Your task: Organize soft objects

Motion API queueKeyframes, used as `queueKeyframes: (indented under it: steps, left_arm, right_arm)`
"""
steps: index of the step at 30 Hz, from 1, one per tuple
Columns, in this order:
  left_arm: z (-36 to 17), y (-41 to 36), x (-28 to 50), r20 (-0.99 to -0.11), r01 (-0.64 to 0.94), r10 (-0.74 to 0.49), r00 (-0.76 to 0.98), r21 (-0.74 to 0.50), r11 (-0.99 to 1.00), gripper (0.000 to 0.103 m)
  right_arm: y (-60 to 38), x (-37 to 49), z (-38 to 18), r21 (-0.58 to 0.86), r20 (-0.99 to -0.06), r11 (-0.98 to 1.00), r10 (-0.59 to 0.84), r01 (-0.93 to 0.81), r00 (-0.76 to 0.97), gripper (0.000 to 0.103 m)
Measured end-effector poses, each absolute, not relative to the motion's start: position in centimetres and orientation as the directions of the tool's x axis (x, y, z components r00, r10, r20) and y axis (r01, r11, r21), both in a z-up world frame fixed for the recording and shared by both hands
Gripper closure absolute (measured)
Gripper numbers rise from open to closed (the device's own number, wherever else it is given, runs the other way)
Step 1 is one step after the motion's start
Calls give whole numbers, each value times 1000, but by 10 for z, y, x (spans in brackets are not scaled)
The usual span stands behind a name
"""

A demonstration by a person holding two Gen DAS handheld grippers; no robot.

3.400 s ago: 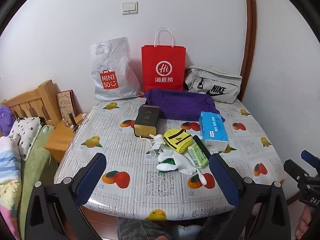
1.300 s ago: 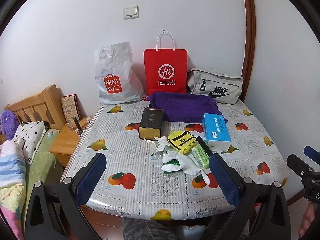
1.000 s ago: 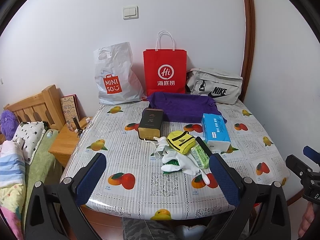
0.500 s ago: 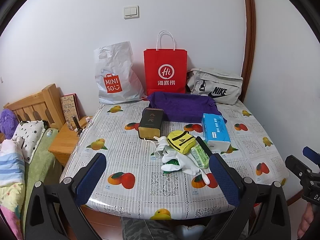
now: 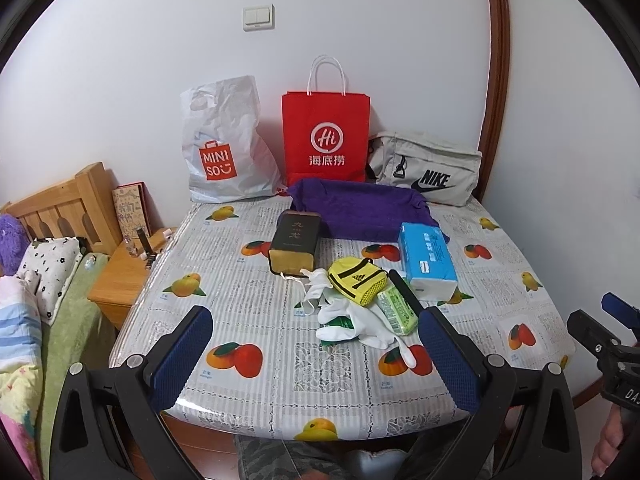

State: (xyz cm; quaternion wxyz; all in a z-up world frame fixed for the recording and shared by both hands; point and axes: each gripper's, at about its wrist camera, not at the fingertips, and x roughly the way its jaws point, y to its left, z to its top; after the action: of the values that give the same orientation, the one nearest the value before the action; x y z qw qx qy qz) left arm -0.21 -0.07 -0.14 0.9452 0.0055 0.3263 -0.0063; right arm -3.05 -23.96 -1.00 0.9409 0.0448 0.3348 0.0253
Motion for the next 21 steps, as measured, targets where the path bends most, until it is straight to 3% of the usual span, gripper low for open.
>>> queueKeyframes:
  steps: [11,21]
  left_arm:
    - [-51,0,34,-674,30,-15,738,10,1000,0]
    - [-105,-5,78,-751,95,-100,653,-50,994,0]
  right_arm:
    - [-240,-10,-41,121,-672,992,93,-15,735,1]
    - [-247,26,-86,171,-743,985,123,9,657,1]
